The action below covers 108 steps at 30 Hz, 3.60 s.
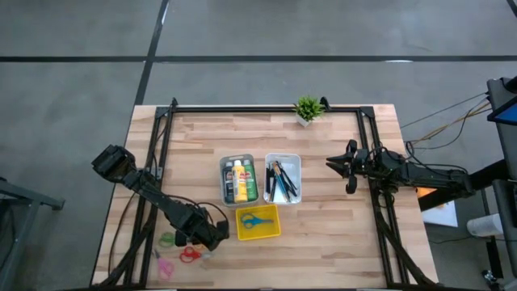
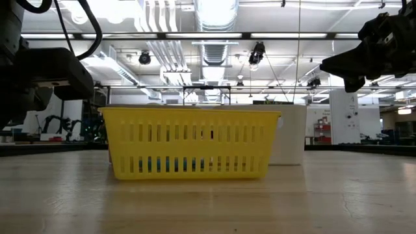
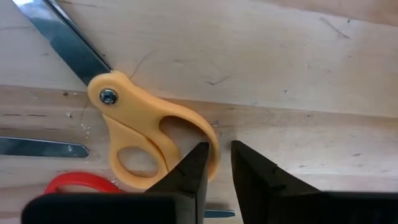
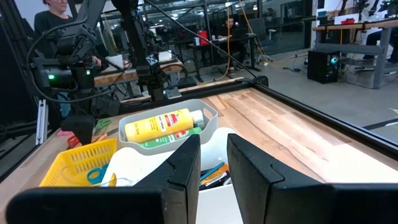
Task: Pick & Place Paint Supplies
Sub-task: Put the yellow scissors into the yellow bin
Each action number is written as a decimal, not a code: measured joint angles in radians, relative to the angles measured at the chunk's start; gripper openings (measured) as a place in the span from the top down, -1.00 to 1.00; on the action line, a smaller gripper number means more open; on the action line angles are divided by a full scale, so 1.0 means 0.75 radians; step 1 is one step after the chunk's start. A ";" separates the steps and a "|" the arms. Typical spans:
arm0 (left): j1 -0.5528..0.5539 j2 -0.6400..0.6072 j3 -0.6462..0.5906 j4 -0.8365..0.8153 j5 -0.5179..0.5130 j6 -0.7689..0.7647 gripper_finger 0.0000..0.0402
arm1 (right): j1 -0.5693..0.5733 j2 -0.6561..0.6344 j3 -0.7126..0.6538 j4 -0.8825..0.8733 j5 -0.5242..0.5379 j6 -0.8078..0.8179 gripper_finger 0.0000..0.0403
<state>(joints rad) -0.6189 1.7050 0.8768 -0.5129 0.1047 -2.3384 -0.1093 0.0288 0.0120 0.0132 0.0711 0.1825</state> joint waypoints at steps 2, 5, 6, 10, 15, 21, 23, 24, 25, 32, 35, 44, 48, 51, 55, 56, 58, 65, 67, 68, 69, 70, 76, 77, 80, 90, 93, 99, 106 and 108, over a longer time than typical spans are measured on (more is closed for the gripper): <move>0.000 0.000 0.000 0.001 0.000 0.006 0.62 | 0.000 0.000 0.000 0.000 0.000 0.000 0.61; 0.000 0.000 -0.001 0.000 0.002 0.010 0.66 | 0.000 0.000 0.000 -0.001 0.000 0.000 0.61; 0.000 0.000 -0.001 -0.001 0.002 0.010 0.70 | 0.001 0.000 0.000 -0.001 0.000 0.001 0.61; -0.001 -0.001 -0.001 -0.005 0.006 0.010 0.92 | 0.000 0.000 0.000 0.000 0.000 0.001 0.61; -0.001 -0.001 -0.001 -0.005 0.006 0.010 0.96 | 0.001 0.000 0.000 0.000 0.000 0.000 0.61; -0.001 -0.006 0.004 -0.009 0.005 0.010 0.97 | 0.000 0.000 0.000 -0.001 0.000 0.000 0.61; -0.001 -0.021 0.007 -0.018 0.004 0.011 0.97 | 0.000 0.000 0.000 0.000 0.000 0.001 0.61; -0.001 -0.036 0.006 -0.023 0.001 0.011 0.97 | 0.001 0.000 0.000 0.000 0.000 0.000 0.61; -0.001 -0.056 0.005 -0.026 -0.001 0.010 0.97 | 0.000 0.000 0.000 0.000 0.000 0.000 0.61; -0.002 -0.223 0.018 -0.139 -0.082 0.010 0.98 | 0.000 0.000 0.000 0.000 0.000 0.000 0.61; -0.002 -0.286 0.042 -0.203 -0.134 0.074 0.98 | 0.000 0.000 0.000 0.000 0.000 0.000 0.61; 0.018 -0.329 0.236 -0.435 -0.272 0.528 0.98 | 0.000 0.000 0.000 0.000 0.000 0.000 0.61; 0.069 -0.320 0.304 -0.469 -0.326 0.802 0.98 | 0.000 0.000 0.000 0.000 0.000 0.000 0.61; 0.123 -0.321 0.333 -0.465 -0.326 1.014 0.98 | 0.001 0.000 0.000 -0.001 0.000 0.000 0.61; 0.192 -0.321 0.366 -0.377 -0.326 1.360 0.98 | 0.000 0.000 0.000 0.000 0.000 0.000 0.61; 0.203 -0.321 0.372 -0.346 -0.326 1.451 0.98 | 0.000 0.000 0.000 -0.001 0.000 0.000 0.61; 0.224 -0.321 0.382 -0.300 -0.326 1.599 0.98 | 0.000 0.000 0.000 0.000 0.000 0.000 0.61; 0.277 -0.301 0.391 -0.224 -0.315 1.889 0.98 | 0.000 0.000 0.000 0.000 0.000 0.000 0.61; 0.280 -0.267 0.408 -0.219 -0.285 2.006 0.98 | 0.000 0.000 0.000 0.000 0.001 0.000 0.61; 0.279 -0.247 0.423 -0.217 -0.279 2.077 0.98 | 0.000 0.000 0.000 0.000 0.000 0.000 0.61; 0.279 -0.224 0.436 -0.218 -0.274 2.147 0.98 | 0.001 0.000 0.000 -0.001 -0.001 0.000 0.61; 0.279 -0.199 0.452 -0.225 -0.273 2.207 0.98 | 0.000 0.002 0.000 0.000 0.001 0.000 0.61; 0.290 -0.038 0.555 -0.221 -0.277 2.339 0.98 | 0.000 0.001 0.000 -0.001 0.003 0.000 0.61; 0.292 -0.008 0.573 -0.223 -0.277 2.364 0.98 | 0.000 0.001 0.000 -0.001 0.003 0.001 0.61; 0.295 0.069 0.614 -0.223 -0.276 2.418 0.98 | 0.000 0.002 0.000 -0.001 0.002 0.000 0.61; 0.299 0.152 0.591 -0.144 -0.266 2.345 0.98 | 0.000 0.000 0.000 0.000 0.000 0.000 0.61; 0.300 0.152 0.567 -0.127 -0.239 2.345 0.98 | 0.001 -0.001 0.000 0.000 -0.001 0.000 0.61; 0.301 0.153 0.512 -0.091 -0.134 2.345 0.98 | 0.000 0.000 0.000 0.000 0.000 0.000 0.61; 0.315 0.153 0.461 -0.034 -0.113 2.309 0.98 | 0.000 -0.001 0.000 0.000 0.000 0.000 0.61; 0.316 0.153 0.461 -0.024 -0.113 2.310 0.96 | 0.001 -0.001 0.000 0.000 0.000 0.000 0.61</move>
<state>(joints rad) -0.3817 1.8194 1.2224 -0.5307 0.0203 -0.6056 -0.1089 0.0284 0.0120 0.0132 0.0711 0.1829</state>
